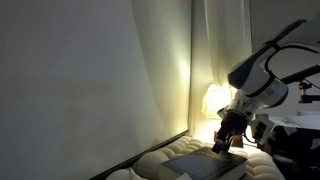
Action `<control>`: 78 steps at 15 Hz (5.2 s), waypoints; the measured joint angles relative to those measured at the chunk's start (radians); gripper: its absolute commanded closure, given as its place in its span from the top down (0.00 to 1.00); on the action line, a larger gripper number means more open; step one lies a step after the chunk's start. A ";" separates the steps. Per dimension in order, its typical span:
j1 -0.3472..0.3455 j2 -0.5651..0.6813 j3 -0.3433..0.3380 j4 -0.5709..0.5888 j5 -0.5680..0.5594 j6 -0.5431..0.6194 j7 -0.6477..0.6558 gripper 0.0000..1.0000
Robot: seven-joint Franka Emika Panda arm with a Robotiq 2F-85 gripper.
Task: Pick up the black book and position it on top of the white book
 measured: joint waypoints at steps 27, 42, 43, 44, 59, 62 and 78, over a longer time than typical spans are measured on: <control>0.031 -0.093 0.006 -0.145 -0.216 0.088 0.205 1.00; 0.024 -0.195 0.027 -0.268 -0.238 0.089 0.166 1.00; 0.022 -0.211 0.027 -0.277 -0.238 0.089 0.159 1.00; 0.020 -0.226 0.027 -0.287 -0.237 0.088 0.148 1.00; 0.012 -0.254 0.037 -0.286 -0.039 0.113 -0.007 1.00; 0.013 -0.238 0.033 -0.279 -0.019 0.168 -0.007 1.00; 0.043 -0.076 0.032 -0.160 -0.130 0.238 0.110 1.00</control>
